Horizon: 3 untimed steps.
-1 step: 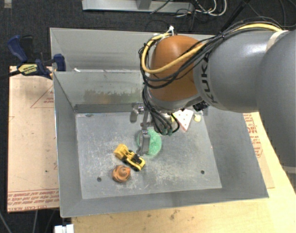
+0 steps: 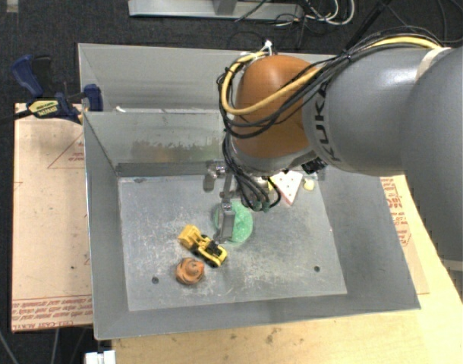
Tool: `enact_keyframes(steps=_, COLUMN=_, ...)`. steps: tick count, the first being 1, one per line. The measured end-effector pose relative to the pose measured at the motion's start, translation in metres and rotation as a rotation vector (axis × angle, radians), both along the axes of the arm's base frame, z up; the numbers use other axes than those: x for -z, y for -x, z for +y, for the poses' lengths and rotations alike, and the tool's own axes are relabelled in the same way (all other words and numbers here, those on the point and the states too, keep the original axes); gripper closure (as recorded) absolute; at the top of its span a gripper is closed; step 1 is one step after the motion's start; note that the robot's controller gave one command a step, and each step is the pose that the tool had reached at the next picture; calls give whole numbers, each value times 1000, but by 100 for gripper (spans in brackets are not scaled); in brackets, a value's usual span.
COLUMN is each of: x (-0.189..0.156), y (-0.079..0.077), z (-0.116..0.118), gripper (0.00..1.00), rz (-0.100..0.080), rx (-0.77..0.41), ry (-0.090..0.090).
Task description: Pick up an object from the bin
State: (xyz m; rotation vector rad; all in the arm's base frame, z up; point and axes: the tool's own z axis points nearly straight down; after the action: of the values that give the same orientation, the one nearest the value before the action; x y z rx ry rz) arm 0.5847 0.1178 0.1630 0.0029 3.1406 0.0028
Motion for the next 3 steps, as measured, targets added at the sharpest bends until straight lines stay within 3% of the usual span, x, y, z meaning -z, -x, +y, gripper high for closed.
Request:
enact_keyframes(steps=1, x=15, y=12, z=-5, gripper=0, rz=-9, rx=-53, ry=-1)
enact_keyframes(steps=2, x=68, y=49, z=-35, gripper=0, rz=-1, rx=-87, ry=1)
enact_keyframes(steps=3, x=87, y=41, z=-41, gripper=0, rz=1, rx=-172, ry=1)
